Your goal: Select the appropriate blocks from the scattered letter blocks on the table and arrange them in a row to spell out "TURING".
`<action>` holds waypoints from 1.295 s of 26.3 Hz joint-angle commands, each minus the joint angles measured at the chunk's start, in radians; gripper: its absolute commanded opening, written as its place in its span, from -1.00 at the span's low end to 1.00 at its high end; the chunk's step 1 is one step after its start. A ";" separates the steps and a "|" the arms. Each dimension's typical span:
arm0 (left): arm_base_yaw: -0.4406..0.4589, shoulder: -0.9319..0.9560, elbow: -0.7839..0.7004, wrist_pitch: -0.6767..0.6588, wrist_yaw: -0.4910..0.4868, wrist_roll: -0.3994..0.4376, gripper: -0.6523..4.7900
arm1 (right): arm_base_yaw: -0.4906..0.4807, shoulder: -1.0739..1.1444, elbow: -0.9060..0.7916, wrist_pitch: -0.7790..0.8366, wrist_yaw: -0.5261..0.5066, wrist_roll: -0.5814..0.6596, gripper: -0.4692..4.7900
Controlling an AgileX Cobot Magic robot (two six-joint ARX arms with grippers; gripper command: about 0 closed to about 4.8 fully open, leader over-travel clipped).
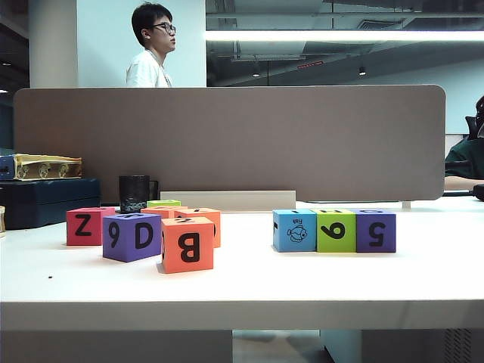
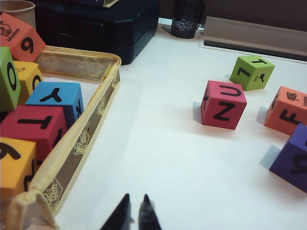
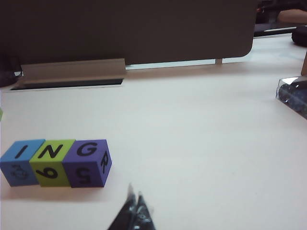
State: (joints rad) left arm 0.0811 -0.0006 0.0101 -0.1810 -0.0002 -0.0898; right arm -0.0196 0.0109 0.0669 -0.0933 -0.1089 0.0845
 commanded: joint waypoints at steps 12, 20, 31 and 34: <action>0.000 0.001 0.001 -0.005 0.004 0.004 -0.67 | 0.002 -0.011 0.204 -0.182 -0.006 0.001 -0.82; 0.000 0.001 0.001 -0.005 0.004 0.004 -0.67 | 0.002 -0.011 0.341 -0.288 -0.120 0.001 -0.82; 0.000 0.001 0.001 -0.005 0.004 0.004 -0.67 | 0.002 -0.011 0.507 -0.503 -0.355 0.002 -0.82; 0.000 0.001 0.001 -0.005 0.004 0.004 -0.67 | 0.002 -0.011 0.531 -0.547 -0.375 0.003 -0.83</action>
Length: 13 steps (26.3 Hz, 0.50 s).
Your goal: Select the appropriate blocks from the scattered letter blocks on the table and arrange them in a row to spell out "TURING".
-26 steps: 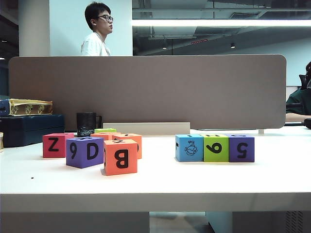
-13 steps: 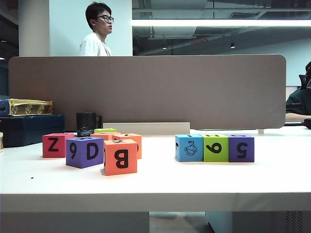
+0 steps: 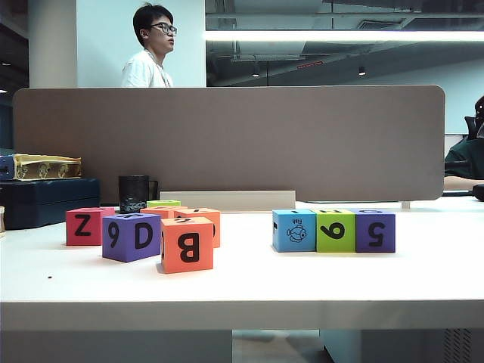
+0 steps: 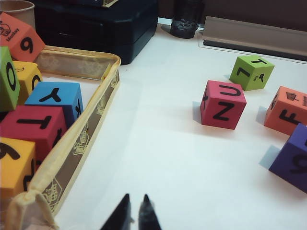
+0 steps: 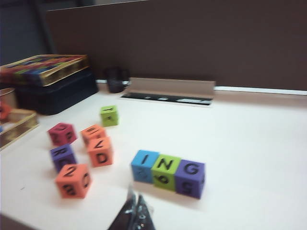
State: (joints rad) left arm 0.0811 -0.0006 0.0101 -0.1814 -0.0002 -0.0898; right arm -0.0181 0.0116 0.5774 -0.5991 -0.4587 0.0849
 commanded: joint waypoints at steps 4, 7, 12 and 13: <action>0.000 0.001 0.001 -0.005 0.004 0.004 -0.67 | 0.000 -0.011 0.053 -0.143 -0.048 0.023 -0.82; 0.000 0.001 0.001 -0.005 0.004 0.004 -0.67 | 0.000 -0.011 0.064 -0.194 -0.117 0.025 -0.83; 0.000 0.001 0.001 -0.005 0.004 0.004 -0.67 | 0.000 -0.011 0.064 -0.197 -0.223 0.062 -0.83; 0.000 0.001 0.001 -0.005 0.004 0.004 -0.67 | 0.000 -0.011 0.064 -0.197 -0.235 0.070 -0.82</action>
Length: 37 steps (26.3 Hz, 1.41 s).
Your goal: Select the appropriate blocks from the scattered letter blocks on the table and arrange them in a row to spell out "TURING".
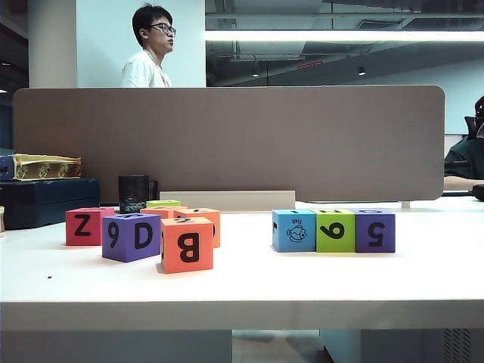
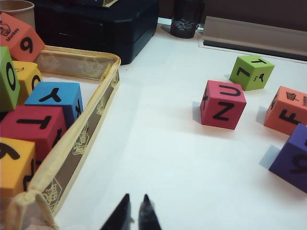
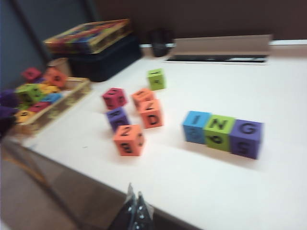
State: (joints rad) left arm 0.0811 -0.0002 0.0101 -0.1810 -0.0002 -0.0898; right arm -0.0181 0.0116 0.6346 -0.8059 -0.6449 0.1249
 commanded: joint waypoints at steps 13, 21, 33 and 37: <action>0.000 0.000 0.005 0.004 0.192 -0.046 -0.69 | 0.000 -0.011 0.006 0.009 -0.064 0.032 -0.82; -0.001 0.000 0.072 0.004 0.364 -0.179 -0.78 | 0.000 -0.011 0.006 0.009 -0.064 0.032 -0.83; -0.001 0.029 0.319 0.037 0.438 -0.262 -0.78 | 0.000 -0.011 0.006 0.008 -0.064 0.032 -0.82; -0.001 0.100 0.388 0.032 0.480 -0.262 -0.78 | 0.000 -0.011 0.005 0.009 -0.064 0.032 -0.83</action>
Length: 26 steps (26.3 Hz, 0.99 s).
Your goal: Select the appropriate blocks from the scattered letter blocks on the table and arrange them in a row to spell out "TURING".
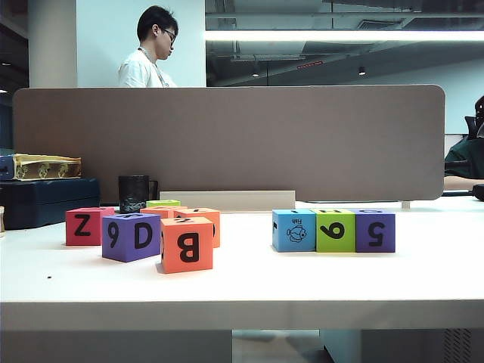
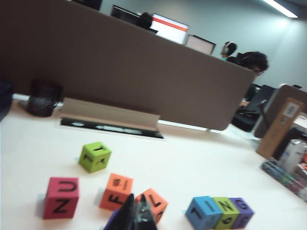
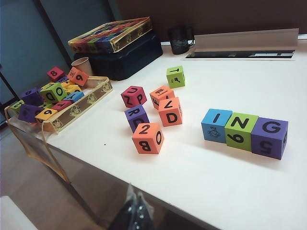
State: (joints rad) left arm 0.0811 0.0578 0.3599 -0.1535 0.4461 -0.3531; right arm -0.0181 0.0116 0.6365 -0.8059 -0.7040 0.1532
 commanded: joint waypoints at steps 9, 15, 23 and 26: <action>-0.001 0.354 0.219 -0.014 0.055 0.005 -0.78 | 0.000 -0.011 0.003 0.012 -0.005 0.004 -0.82; -0.002 0.551 0.320 -0.027 0.121 0.005 -0.78 | 0.000 -0.011 0.003 0.042 -0.005 0.004 -0.82; -0.076 0.785 0.448 -0.048 0.122 0.006 -0.78 | 0.000 -0.011 0.003 0.047 -0.005 0.004 -0.83; -0.142 0.856 0.487 -0.055 0.110 0.016 -0.78 | 0.000 -0.011 0.003 0.047 -0.005 0.004 -0.83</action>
State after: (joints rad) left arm -0.0349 0.8963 0.8284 -0.2096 0.5594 -0.3523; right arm -0.0185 0.0116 0.6365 -0.7750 -0.7044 0.1535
